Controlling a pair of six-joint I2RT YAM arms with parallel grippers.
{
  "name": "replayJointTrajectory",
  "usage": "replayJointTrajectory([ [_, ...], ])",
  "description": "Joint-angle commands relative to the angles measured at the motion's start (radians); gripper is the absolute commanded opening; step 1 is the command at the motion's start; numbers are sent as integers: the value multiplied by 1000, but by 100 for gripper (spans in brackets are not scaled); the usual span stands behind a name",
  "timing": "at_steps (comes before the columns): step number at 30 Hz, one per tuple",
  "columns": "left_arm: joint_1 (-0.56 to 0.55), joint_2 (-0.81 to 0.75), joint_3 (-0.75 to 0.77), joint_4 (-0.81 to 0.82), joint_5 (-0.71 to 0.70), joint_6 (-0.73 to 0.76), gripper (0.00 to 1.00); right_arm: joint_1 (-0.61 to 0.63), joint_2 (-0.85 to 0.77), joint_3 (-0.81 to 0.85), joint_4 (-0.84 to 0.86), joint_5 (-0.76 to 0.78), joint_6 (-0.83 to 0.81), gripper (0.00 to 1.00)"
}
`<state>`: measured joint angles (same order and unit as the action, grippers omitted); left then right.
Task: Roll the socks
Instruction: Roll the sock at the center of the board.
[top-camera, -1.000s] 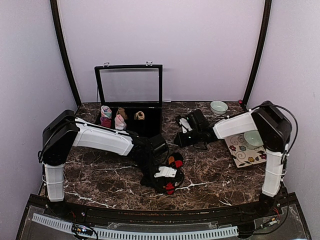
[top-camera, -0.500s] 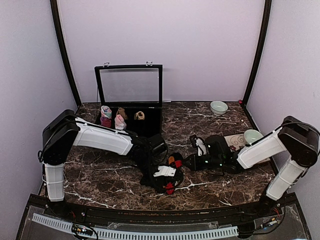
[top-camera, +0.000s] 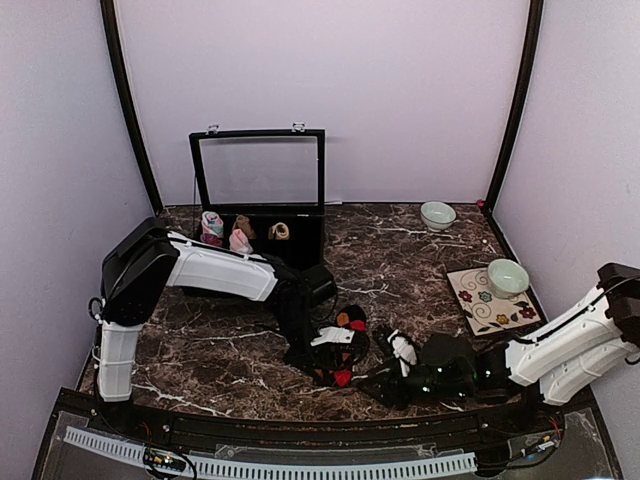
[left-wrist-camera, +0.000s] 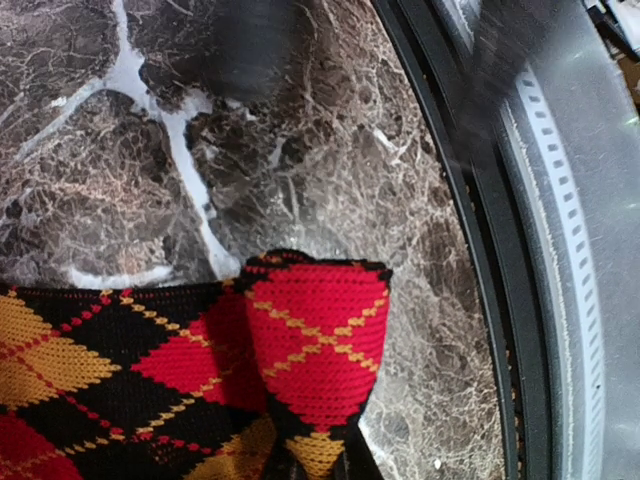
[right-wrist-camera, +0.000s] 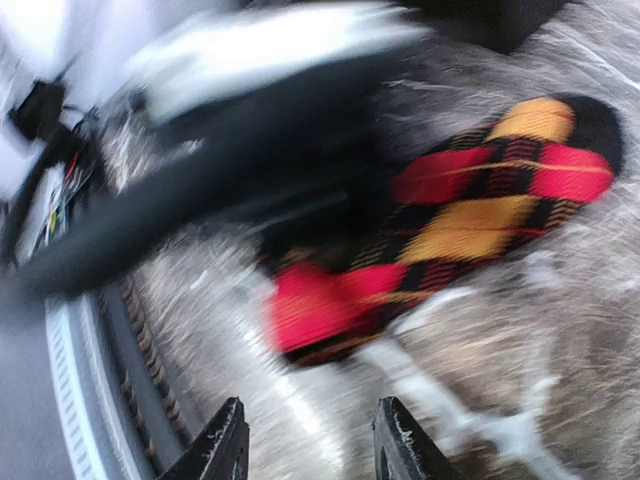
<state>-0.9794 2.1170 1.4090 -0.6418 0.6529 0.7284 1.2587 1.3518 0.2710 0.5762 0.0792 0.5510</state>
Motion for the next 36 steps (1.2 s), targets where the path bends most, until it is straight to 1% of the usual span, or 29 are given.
replayJointTrajectory([
  [1, 4, 171, -4, -156, -83, 41, 0, 207, -2, 60, -88, 256, -187, 43],
  [4, 5, 203, 29, -188, -74, 62, 0, 270, 41, 129, -135, 336, -295, 43],
  [6, 5, 212, 37, -190, -79, 66, 0, 286, 82, 184, -160, 387, -376, 43],
  [9, 5, 216, 41, -187, -107, 72, 0, 290, 159, 252, -155, 456, -498, 43],
  [14, 5, 218, 41, -193, -133, 84, 0, 284, 274, 298, -96, 462, -630, 41],
  [19, 5, 219, 38, -196, -156, 95, 0, 255, 310, 275, -36, 428, -641, 37],
  [28, 5, 219, 53, -210, -199, 111, 0, 208, 344, 273, -7, 368, -668, 35],
  [33, 3, 209, 46, -215, -212, 128, 1, 194, 358, 224, 15, 348, -631, 33],
  [36, -1, 195, 24, -207, -234, 146, 1, 186, 343, 199, 24, 319, -611, 28],
])
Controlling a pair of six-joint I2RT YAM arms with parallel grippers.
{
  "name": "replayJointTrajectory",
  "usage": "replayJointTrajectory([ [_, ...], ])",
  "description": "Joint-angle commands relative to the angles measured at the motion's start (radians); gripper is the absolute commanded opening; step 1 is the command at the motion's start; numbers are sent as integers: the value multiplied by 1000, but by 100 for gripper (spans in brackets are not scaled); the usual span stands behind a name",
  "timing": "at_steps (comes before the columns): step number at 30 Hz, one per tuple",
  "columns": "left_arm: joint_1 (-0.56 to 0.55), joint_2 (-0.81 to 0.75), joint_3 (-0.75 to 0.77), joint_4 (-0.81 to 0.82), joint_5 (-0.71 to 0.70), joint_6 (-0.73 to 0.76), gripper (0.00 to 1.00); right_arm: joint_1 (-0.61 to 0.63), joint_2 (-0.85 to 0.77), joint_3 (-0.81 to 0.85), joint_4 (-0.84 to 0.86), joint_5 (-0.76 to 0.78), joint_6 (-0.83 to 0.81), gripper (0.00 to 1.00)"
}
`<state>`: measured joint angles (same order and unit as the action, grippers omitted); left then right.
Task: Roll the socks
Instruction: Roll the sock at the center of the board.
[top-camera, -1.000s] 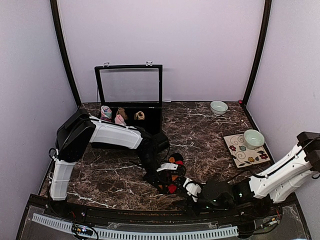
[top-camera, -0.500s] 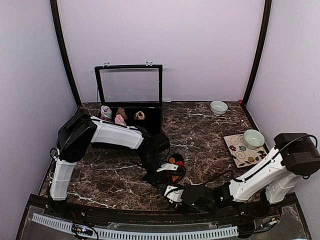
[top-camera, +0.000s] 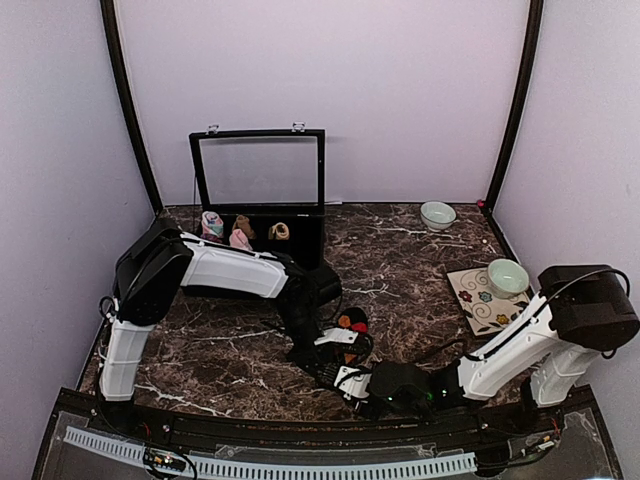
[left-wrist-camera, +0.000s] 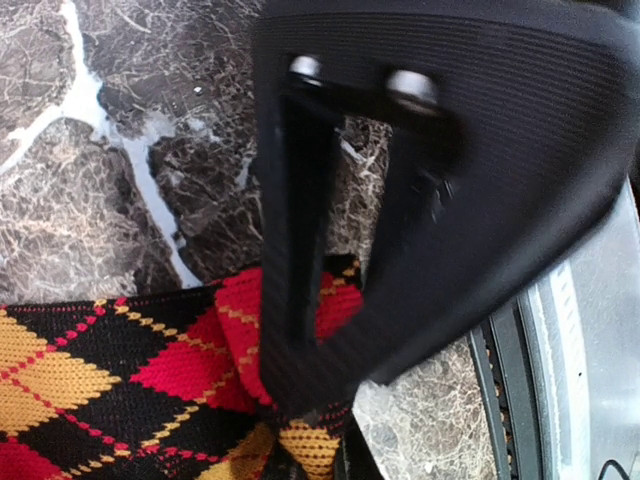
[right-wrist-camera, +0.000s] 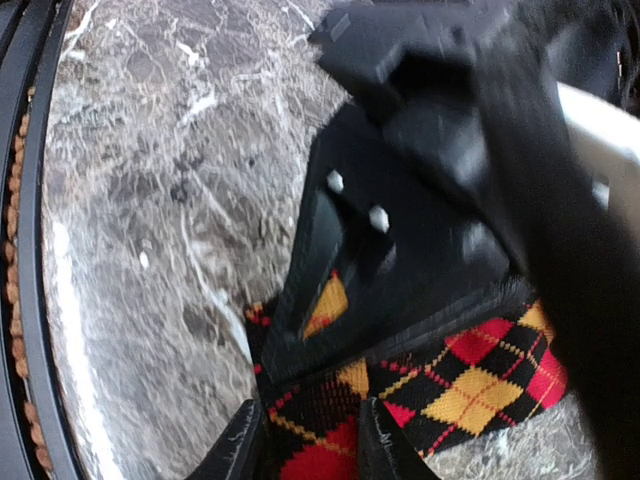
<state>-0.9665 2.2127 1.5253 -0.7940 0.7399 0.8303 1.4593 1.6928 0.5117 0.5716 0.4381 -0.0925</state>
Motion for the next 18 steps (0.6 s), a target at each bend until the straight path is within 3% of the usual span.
replayJointTrajectory([
  [1, -15, 96, -98, -54, -327, 51, 1, -16, 1, -45, 29, -48, 35, 26],
  [8, -31, 58, -121, -57, -322, 93, 1, -34, 18, -56, 39, -81, 41, 23],
  [13, -50, 47, -125, -42, -330, 91, 2, -53, 40, -41, 26, -102, 60, 0],
  [18, -47, -31, -195, 56, -374, 25, 11, -54, 50, -58, 23, -138, 142, 0],
])
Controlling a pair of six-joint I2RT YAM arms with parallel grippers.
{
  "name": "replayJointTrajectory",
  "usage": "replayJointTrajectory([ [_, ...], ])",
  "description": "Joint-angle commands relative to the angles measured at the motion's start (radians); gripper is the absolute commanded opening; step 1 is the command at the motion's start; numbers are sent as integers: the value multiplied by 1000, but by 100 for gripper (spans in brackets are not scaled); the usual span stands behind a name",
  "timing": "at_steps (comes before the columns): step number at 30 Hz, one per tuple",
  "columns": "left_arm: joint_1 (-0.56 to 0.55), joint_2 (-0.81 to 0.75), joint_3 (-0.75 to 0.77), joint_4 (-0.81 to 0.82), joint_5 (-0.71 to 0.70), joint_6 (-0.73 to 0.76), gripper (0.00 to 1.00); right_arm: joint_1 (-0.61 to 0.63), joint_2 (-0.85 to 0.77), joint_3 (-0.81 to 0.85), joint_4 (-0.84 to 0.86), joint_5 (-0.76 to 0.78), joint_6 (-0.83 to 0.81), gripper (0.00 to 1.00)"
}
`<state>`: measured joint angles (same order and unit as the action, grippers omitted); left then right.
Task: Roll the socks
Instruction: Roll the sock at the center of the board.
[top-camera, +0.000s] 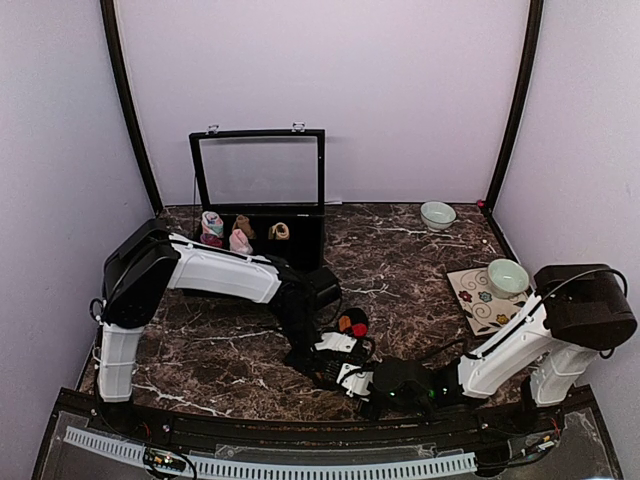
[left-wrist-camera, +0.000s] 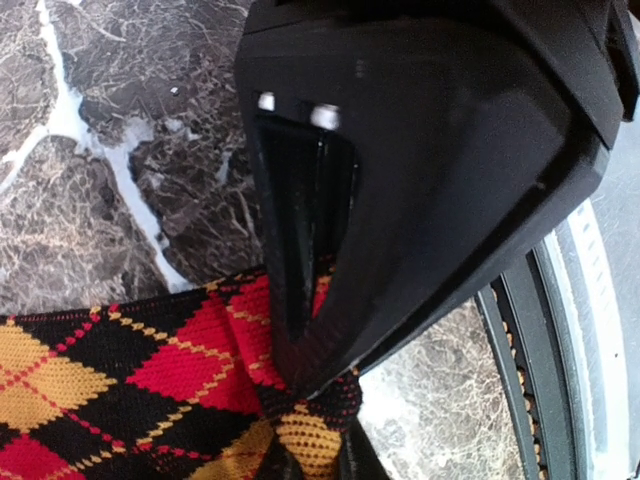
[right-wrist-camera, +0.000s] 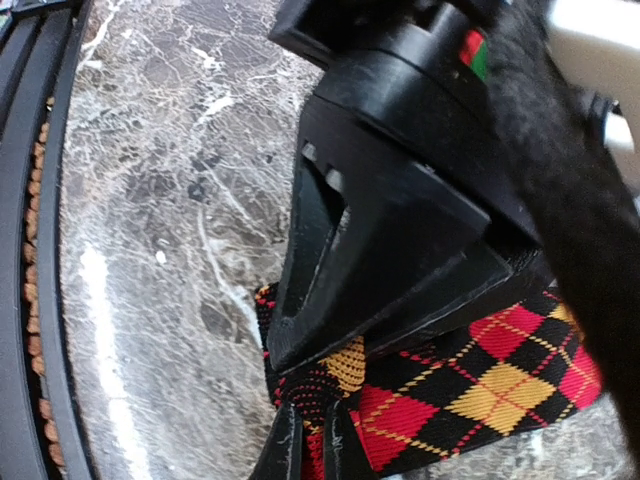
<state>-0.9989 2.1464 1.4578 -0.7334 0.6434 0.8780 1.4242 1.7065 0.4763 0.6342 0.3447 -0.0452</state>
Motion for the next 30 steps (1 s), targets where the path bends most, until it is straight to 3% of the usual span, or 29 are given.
replayJointTrajectory([
  [1, -11, 6, -154, 32, -294, -47, 13, -19, 34, -28, -35, -51, 121, 0],
  [2, -5, -24, -176, 65, -309, -73, 15, -19, 32, -38, -23, -56, 145, 0],
  [3, 5, -49, -195, 79, -307, -88, 30, -19, 32, -48, -8, -64, 169, 0],
  [4, 13, -76, -210, 90, -299, -98, 59, -19, 35, -58, 7, -71, 192, 0],
  [5, 22, -111, -237, 104, -295, -112, 75, -19, 38, -64, 17, -76, 211, 0],
  [6, 31, -128, -248, 119, -292, -123, 78, -19, 41, -68, 25, -78, 232, 0],
  [17, 62, -401, -401, 253, -308, -154, 77, -54, -5, -89, 21, -170, 472, 0],
  [24, 37, -454, -416, 214, -228, -100, 54, -98, 39, -102, -3, -285, 628, 0],
  [30, -43, -516, -452, 247, -175, -61, 51, -208, 99, -148, 74, -476, 783, 0],
])
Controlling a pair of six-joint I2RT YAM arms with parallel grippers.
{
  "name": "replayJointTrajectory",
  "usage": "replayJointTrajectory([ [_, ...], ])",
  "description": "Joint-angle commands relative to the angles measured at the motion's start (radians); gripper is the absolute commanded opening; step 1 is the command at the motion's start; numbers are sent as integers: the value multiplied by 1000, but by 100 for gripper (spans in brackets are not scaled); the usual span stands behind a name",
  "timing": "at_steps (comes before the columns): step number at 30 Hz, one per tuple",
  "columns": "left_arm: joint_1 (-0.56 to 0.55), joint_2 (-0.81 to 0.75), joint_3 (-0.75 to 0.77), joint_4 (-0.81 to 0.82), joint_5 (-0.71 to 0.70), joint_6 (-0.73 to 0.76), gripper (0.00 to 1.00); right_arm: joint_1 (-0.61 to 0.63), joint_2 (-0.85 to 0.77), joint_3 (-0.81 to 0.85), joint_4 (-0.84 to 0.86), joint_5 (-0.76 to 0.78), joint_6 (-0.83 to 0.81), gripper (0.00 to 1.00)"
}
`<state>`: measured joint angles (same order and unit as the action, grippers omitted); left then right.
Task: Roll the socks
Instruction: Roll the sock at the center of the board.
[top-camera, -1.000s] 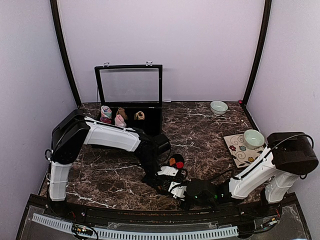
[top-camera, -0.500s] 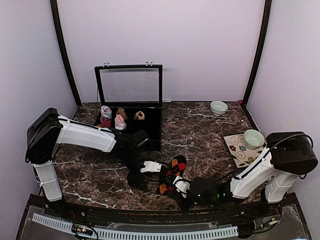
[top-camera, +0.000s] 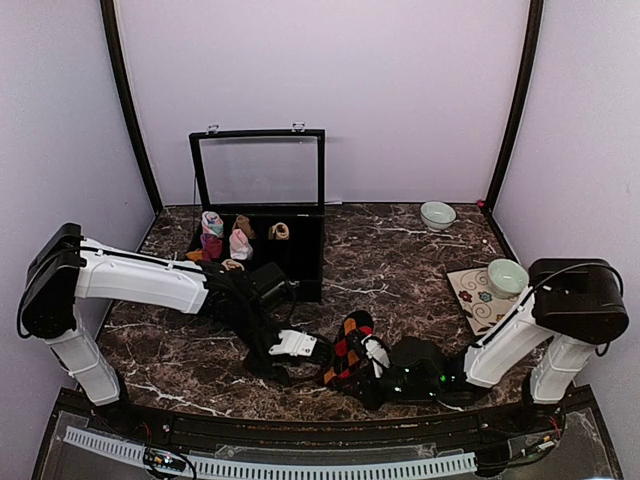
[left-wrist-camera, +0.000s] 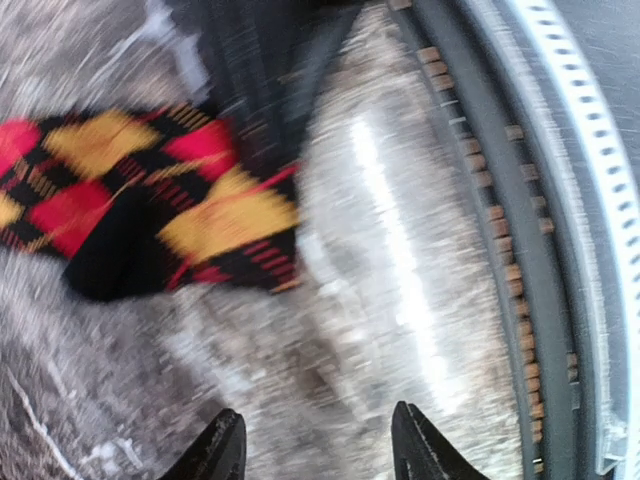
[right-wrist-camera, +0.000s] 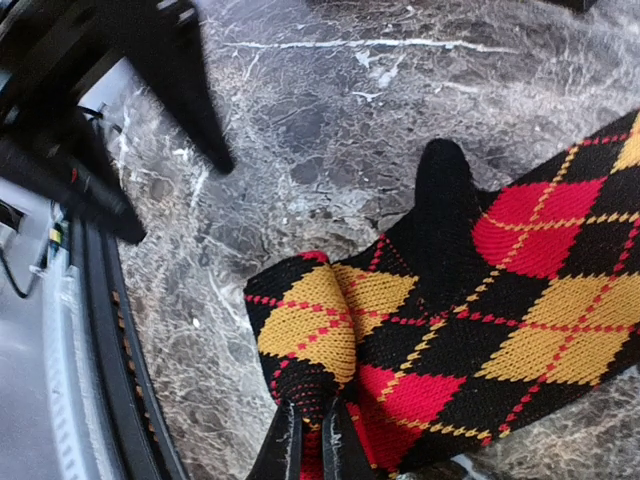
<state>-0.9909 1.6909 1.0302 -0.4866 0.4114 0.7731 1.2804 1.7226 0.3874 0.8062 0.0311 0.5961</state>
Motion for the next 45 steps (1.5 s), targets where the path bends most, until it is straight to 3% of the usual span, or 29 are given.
replayJointTrajectory([
  [1, -69, -59, -18, -2, 50, 52, 51, -93, 99, -60, -88, -211, 160, 0],
  [9, -158, 28, 38, 91, -79, 107, 48, -204, 196, -6, -145, -389, 228, 0],
  [20, -159, 56, -24, 301, -250, 121, 39, -242, 229, -10, -200, -442, 245, 0],
  [28, -163, 78, -19, 267, -228, 145, 39, -265, 229, 1, -226, -452, 243, 0],
  [30, -162, 89, -18, 255, -218, 153, 35, -266, 226, 2, -230, -454, 241, 0],
  [45, -157, 182, 3, 293, -291, 169, 30, -268, 188, 9, -266, -463, 219, 0],
])
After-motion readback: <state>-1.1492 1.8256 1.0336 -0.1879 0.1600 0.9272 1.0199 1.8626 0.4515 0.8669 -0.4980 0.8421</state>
